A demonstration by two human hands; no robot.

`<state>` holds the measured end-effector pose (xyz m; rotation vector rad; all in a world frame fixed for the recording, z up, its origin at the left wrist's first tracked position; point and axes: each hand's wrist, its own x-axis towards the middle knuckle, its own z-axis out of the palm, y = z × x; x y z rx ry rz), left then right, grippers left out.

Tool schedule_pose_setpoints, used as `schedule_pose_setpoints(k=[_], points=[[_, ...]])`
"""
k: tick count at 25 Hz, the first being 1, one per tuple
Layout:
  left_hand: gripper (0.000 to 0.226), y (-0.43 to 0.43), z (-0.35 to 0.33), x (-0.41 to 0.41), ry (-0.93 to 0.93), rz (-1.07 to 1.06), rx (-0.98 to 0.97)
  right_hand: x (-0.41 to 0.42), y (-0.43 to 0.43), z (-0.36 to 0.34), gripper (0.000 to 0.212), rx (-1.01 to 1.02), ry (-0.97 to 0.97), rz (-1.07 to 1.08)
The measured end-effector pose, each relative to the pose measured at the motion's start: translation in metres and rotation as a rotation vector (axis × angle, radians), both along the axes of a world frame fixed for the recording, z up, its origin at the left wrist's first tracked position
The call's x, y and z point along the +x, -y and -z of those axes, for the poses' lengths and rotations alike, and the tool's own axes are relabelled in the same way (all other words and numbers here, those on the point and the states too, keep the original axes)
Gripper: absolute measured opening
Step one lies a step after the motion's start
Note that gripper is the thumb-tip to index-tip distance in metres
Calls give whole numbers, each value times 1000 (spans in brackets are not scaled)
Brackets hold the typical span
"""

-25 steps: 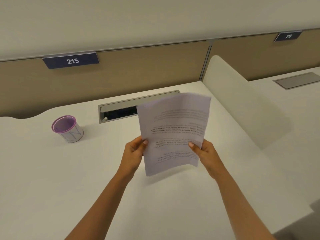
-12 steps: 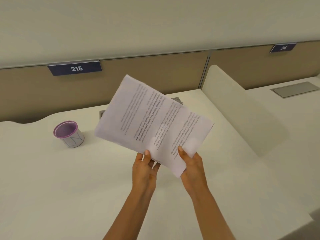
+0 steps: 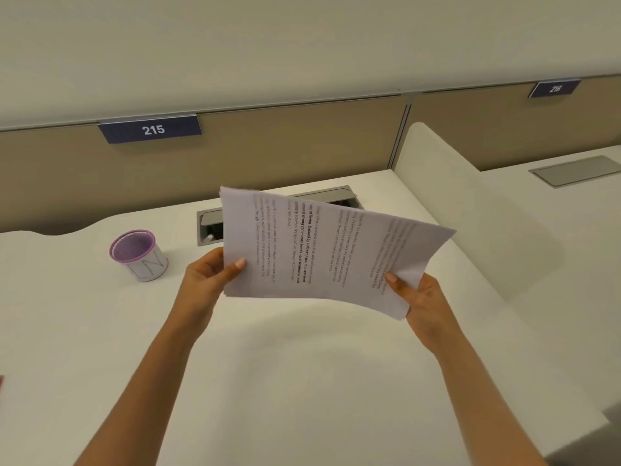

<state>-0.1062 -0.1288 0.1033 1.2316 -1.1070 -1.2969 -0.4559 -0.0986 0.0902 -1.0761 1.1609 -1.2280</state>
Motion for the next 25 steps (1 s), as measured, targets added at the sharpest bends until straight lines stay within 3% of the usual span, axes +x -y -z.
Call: schedule_pose_setpoints(k=[4, 10, 13, 18, 22, 25], points=[[30, -16, 28, -2, 17, 58, -15, -9, -6, 29, 37, 78, 11, -20], [27, -47, 75, -25, 200, 119, 46, -5, -22, 76, 33, 254, -61, -17], [18, -38, 62, -21, 124, 84, 117, -6, -11, 56, 24, 229, -103, -15], [23, -25, 44, -17, -87, 95, 290, -31, 12, -3, 43, 122, -131, -131], [23, -35, 53, -36, -333, -15, 459, -37, -6, -2, 51, 147, 134, 129], [24, -52, 63, -61, -466, -73, 551, 9, -29, 20, 37, 301, 347, 101]])
